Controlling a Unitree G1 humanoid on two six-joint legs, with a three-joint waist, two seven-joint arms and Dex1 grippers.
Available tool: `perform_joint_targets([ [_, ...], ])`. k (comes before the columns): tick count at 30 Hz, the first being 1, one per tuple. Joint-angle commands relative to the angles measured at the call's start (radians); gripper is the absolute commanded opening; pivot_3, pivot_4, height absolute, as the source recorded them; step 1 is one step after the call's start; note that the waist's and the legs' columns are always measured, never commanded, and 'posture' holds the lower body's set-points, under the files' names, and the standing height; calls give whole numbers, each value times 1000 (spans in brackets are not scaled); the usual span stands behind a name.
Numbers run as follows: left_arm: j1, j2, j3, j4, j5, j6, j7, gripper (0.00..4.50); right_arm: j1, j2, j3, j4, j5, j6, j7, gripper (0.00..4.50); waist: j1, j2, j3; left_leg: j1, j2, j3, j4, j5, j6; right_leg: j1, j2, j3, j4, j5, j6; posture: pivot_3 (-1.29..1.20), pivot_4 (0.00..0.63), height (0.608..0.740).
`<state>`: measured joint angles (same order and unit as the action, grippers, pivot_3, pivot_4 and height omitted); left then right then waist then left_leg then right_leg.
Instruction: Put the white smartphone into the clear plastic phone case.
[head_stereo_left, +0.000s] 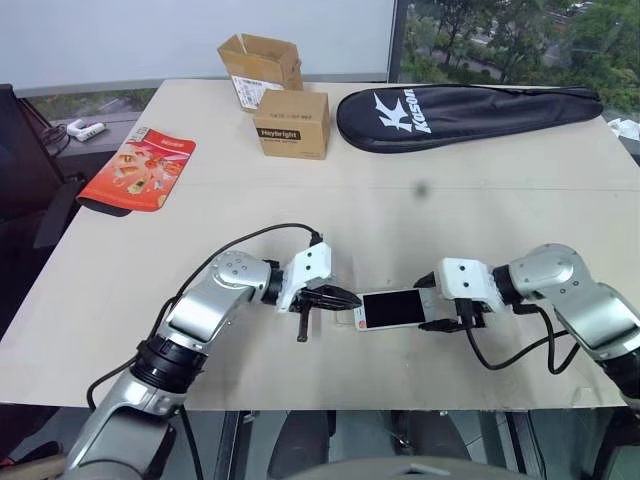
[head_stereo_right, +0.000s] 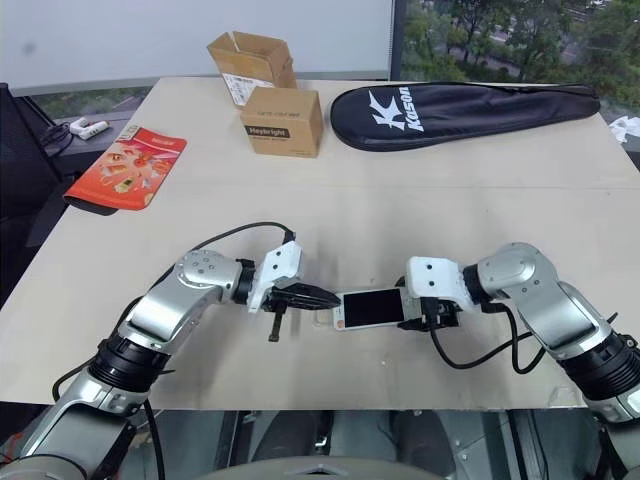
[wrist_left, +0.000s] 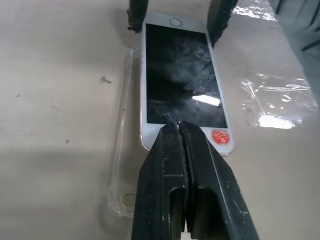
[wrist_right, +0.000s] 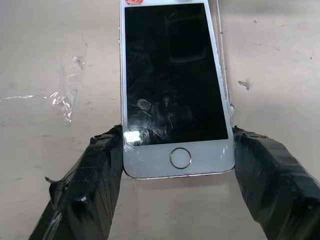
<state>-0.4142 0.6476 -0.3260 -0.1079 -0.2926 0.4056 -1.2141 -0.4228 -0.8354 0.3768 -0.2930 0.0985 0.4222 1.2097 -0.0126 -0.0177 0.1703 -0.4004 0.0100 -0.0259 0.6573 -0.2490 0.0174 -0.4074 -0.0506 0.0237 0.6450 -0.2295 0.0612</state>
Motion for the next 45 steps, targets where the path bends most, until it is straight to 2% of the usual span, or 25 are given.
perform_joint_targets([
  [1,11,-2,0,-35,9,-4,7,0,-24,8,-4,-12,-10,32,-8,2883,0,0,0,0,0,0,0,0,0,0,0,0,0,0,0,0,150,740],
  [11,18,-19,-6,-37,20,-2,9,0,-61,38,13,4,-31,101,-20,2883,0,0,0,0,0,0,3,0,0,0,0,0,3,0,0,0,150,740],
  [23,17,-37,-20,-19,43,-10,10,0,-42,24,24,-13,-40,20,21,2883,0,0,0,0,0,0,3,0,0,0,0,0,3,0,0,0,150,740],
  [33,14,-41,-64,1,106,77,77,0,-34,24,34,-16,-65,0,25,2883,1,0,-1,1,0,0,4,0,0,2,0,-1,3,0,0,0,150,740],
  [44,24,-49,-93,10,142,108,131,0,-17,14,32,-74,-43,137,28,2883,3,0,-2,3,0,-3,8,0,0,7,0,-3,2,0,0,0,150,740],
  [45,25,-49,-94,9,142,108,132,0,-21,22,27,-71,-44,141,16,3768,3,0,-3,3,0,-3,8,0,0,7,0,-3,2,0,0,0,150,740],
])
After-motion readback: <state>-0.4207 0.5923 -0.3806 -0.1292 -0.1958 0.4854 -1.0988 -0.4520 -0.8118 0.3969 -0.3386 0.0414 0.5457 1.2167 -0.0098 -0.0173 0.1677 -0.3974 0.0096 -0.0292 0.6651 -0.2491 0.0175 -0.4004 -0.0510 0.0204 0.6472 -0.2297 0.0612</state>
